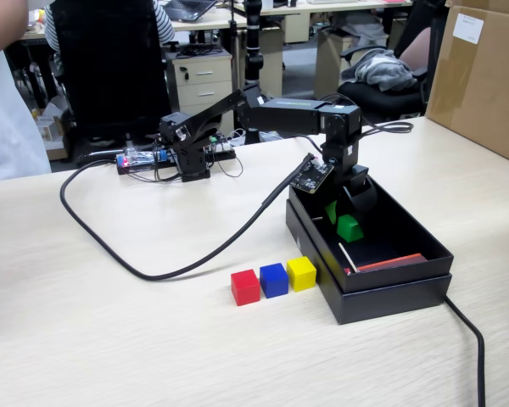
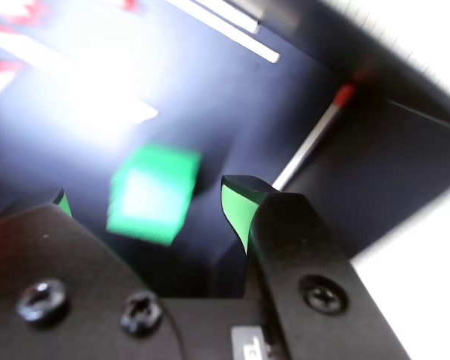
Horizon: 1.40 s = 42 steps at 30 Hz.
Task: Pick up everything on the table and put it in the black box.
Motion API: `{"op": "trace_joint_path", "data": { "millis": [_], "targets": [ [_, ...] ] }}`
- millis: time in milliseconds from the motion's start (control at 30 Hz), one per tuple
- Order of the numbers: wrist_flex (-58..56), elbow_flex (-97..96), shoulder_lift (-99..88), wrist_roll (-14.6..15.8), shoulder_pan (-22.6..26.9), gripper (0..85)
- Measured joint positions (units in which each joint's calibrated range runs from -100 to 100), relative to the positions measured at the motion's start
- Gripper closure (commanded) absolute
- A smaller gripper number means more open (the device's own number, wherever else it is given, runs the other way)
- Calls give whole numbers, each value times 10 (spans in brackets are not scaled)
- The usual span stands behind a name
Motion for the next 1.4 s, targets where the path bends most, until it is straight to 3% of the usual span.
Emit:
{"op": "trace_joint_path", "data": {
  "millis": [200, 367, 533, 1400],
  "targets": [
    [-8, -22, -316, -10, -57, 438],
    [-12, -65, -326, -46, -141, 392],
    [-12, -77, -264, -59, -181, 388],
    [-9, -11, -78, -64, -200, 390]
  ]
}}
